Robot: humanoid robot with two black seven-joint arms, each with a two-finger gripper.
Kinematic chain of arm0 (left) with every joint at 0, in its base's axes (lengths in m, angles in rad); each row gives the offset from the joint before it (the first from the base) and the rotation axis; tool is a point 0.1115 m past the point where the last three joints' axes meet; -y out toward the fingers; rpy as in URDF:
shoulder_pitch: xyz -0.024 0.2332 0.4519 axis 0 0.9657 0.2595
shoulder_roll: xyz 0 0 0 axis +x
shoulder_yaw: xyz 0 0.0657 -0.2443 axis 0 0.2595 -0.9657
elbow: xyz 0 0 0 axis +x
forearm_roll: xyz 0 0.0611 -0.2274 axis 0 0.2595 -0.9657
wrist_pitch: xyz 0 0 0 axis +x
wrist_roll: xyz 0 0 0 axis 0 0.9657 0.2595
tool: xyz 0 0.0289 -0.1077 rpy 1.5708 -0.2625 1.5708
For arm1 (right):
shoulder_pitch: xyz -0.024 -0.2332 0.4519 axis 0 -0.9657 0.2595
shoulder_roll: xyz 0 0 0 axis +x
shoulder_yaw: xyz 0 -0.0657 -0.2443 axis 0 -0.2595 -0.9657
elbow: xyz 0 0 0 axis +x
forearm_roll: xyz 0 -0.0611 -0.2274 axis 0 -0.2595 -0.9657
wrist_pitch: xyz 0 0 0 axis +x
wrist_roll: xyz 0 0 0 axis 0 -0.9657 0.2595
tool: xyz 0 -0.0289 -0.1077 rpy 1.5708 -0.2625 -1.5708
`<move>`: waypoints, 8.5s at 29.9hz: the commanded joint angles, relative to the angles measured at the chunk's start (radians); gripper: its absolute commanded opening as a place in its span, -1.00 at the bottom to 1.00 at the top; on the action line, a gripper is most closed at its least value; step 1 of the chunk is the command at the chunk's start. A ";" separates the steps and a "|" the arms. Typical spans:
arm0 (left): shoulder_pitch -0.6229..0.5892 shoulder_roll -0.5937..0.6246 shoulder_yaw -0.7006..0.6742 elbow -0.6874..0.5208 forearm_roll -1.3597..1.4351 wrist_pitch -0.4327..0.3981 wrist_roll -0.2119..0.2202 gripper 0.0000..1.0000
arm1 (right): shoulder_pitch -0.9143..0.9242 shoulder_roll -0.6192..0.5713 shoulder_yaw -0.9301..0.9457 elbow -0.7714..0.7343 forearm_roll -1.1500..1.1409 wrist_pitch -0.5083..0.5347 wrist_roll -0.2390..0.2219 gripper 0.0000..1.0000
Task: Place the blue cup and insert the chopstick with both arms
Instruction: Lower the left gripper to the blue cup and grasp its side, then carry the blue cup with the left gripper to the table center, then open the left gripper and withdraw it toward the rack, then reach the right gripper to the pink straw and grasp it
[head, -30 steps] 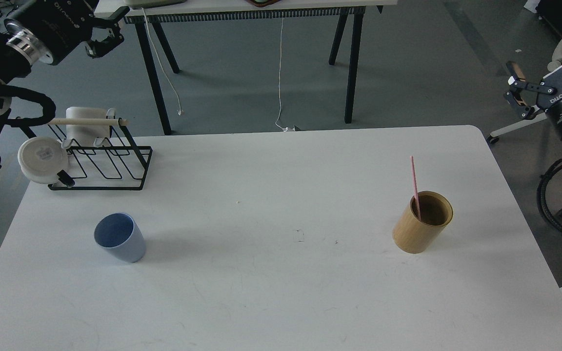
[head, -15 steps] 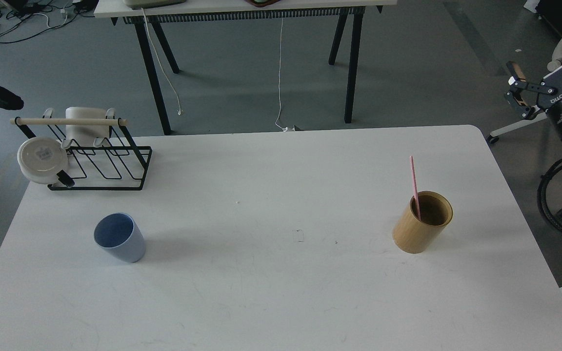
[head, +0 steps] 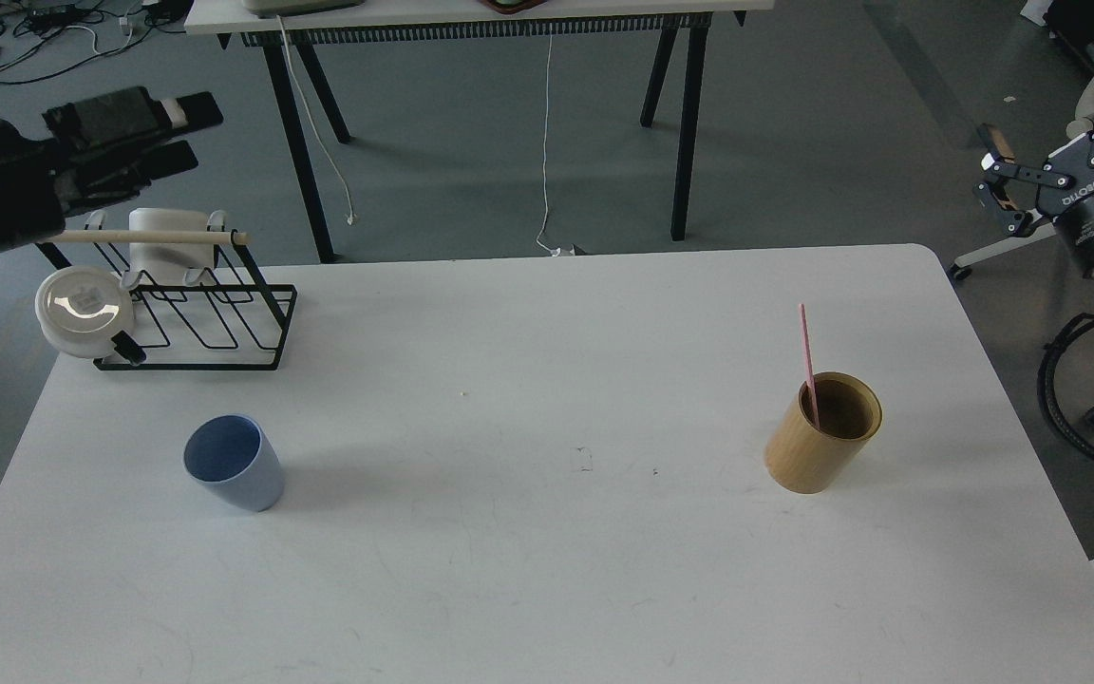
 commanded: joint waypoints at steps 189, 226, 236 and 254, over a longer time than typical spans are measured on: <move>-0.098 -0.658 0.187 0.251 0.538 0.082 0.000 0.84 | -0.032 -0.032 0.091 -0.223 0.026 0.000 -0.003 0.98; -0.120 -0.485 0.082 0.249 -0.302 0.149 0.000 1.00 | 0.103 -0.153 0.031 -0.120 -0.408 0.000 -0.006 0.98; -0.098 -0.486 0.052 0.260 -0.311 0.153 0.000 1.00 | 0.110 -0.262 0.034 0.088 -0.748 0.000 -0.005 0.98; -0.189 -0.489 0.058 0.272 -0.161 0.130 0.000 1.00 | 0.041 -0.267 -0.158 0.414 -1.425 0.000 -0.003 0.98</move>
